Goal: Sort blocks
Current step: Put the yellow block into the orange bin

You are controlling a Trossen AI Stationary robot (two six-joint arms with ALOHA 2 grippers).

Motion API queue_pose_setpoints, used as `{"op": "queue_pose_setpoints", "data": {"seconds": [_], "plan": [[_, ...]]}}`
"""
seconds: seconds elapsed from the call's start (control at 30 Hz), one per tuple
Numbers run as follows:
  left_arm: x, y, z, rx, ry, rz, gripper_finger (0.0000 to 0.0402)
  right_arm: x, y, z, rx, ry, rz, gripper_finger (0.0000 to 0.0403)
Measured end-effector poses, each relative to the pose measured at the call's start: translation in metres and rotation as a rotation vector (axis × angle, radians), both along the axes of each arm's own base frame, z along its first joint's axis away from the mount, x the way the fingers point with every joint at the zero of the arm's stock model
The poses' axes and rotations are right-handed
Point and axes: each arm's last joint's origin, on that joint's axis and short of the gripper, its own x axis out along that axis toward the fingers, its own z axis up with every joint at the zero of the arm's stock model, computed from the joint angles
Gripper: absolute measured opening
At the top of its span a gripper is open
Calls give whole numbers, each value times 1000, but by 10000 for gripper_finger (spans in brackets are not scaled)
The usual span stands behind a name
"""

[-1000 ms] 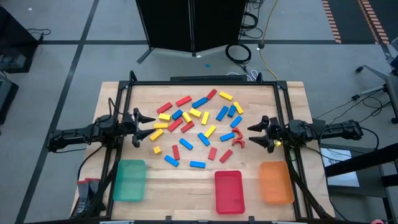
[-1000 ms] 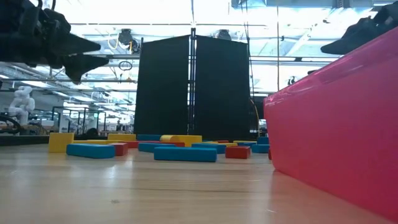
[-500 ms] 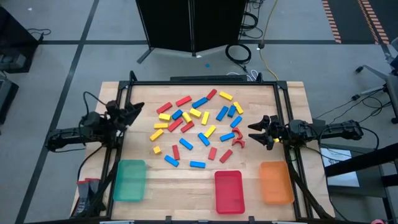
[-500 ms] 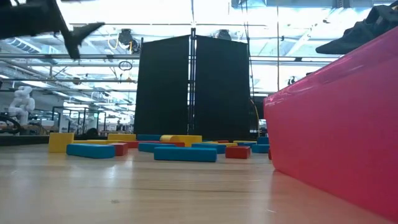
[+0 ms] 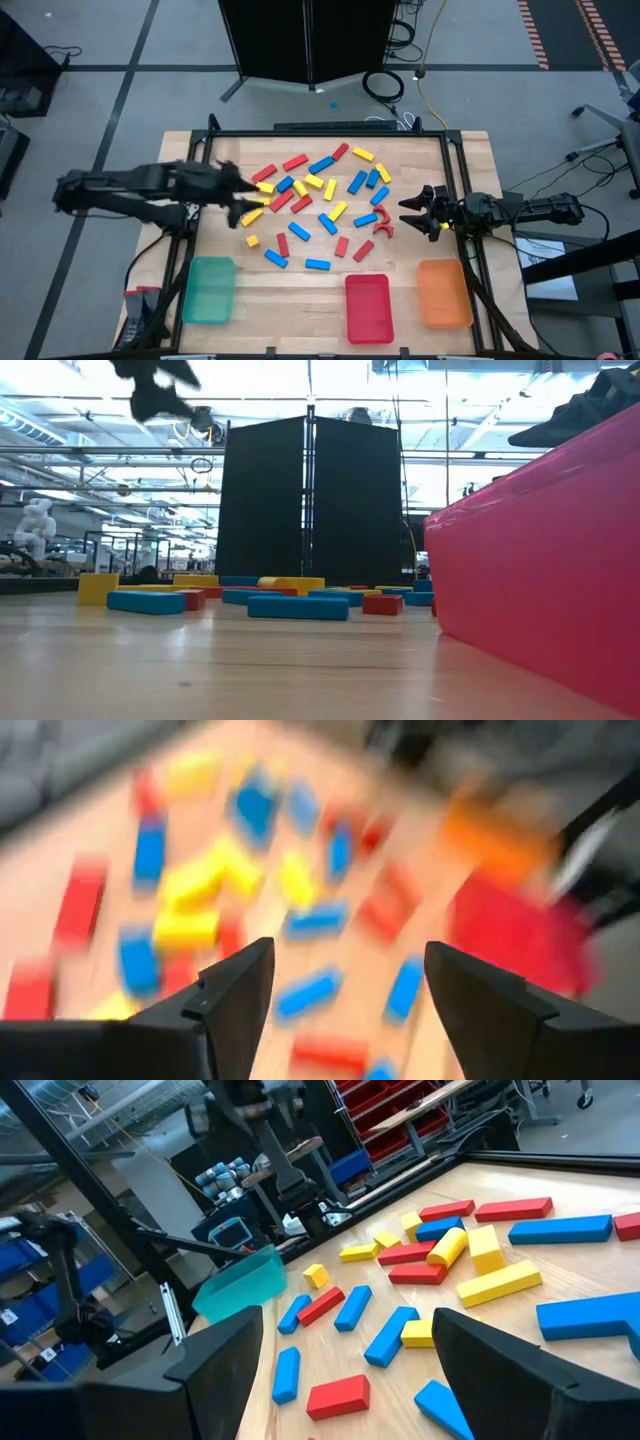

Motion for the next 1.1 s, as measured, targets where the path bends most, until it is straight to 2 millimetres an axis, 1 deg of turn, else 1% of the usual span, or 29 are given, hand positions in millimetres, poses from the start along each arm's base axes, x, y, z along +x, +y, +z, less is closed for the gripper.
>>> {"op": "queue_pose_setpoints", "data": {"seconds": [0.07, 0.17, 0.27, 0.37, 0.5, 0.63, 0.73, 0.83, 0.9, 0.97, 1.03, 1.1], "plan": [[15, -1, -16, -65, 156, 52, 264, 0, 0, 0, 0, 0, 1, 288], [32, -4, -41, -166, 341, 111, 264, 0, 0, 0, 0, 0, 2, 288], [43, -7, -64, -242, 514, 73, 264, 0, 0, 0, -1, 1, 1, 288], [49, -14, -76, -278, 605, 33, 264, 0, -1, 0, -8, -1, -23, 288], [47, -27, -78, -278, 644, -22, 264, 0, -2, 1, -27, -4, -52, 288], [40, -44, -70, -229, 614, -133, 264, 0, -2, 1, -32, -4, -51, 288], [34, -59, -63, -76, 590, -253, 264, 0, -2, 1, -79, 2, -50, 288], [30, -68, -64, 82, 583, -312, 264, 0, -1, 1, -111, 6, -48, 288], [30, -69, -67, 157, 584, -291, 264, 0, -1, 0, -114, 10, -48, 288], [32, -69, -70, 176, 592, -248, 264, 0, -1, 0, -106, 10, -48, 288], [36, -66, -74, 144, 609, -189, 264, 0, -1, 0, -94, 11, -48, 288], [39, -65, -78, 76, 631, -132, 264, 0, -1, 0, -93, 12, -47, 288]]}}
